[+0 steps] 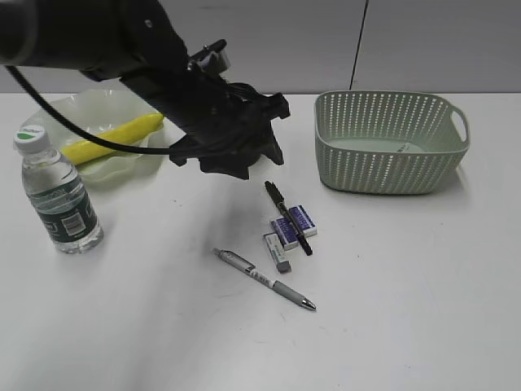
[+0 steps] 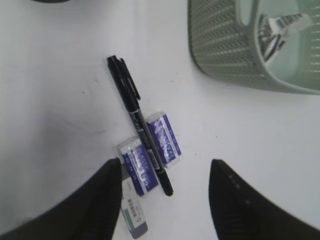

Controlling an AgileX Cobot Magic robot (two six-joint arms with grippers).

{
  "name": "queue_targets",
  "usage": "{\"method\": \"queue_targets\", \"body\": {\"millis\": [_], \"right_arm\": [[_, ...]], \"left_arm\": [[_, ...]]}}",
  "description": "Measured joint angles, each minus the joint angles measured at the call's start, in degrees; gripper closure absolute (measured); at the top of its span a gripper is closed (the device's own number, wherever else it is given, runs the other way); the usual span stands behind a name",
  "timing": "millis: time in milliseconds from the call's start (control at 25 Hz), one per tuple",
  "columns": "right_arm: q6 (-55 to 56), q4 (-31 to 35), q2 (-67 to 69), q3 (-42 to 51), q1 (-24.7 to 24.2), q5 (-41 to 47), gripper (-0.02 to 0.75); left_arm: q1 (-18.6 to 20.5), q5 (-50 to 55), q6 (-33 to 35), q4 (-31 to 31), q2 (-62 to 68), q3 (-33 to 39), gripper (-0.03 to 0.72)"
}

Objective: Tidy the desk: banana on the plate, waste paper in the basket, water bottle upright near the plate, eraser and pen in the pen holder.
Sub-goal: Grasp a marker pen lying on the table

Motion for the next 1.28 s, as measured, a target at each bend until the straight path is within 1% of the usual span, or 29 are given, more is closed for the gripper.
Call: {"method": "queue_targets", "body": {"millis": [120,400,600,840,1000,1160,1280], "right_arm": [[0.0,0.0,0.0,0.0,0.0,0.0,0.461],[0.06,0.0,0.0,0.0,0.0,-0.06,0.461],[0.06,0.0,0.0,0.0,0.0,-0.06,0.461],[0.06,0.0,0.0,0.0,0.0,-0.06,0.461],[0.06,0.0,0.0,0.0,0.0,-0.06,0.461],[0.06,0.0,0.0,0.0,0.0,-0.12,0.461],[0.06,0.0,0.0,0.0,0.0,-0.12,0.461]], "left_arm": [[0.0,5.44,-7.95,6.11,5.46,-7.41,0.272],[0.0,17.94,-18.4,12.24,16.54,-23.3,0.272],[-0.7,24.86,-25.08,15.57,23.23,-33.13,0.272],[-2.19,31.49,-30.01,17.07,30.48,-45.11,0.272],[-2.29,34.4,-31.92,18.21,33.59,-48.95,0.272],[-2.41,34.46,-32.83,19.14,33.99,-49.53,0.273],[-2.46,34.09,-33.84,19.88,34.19,-49.73,0.296]]}}
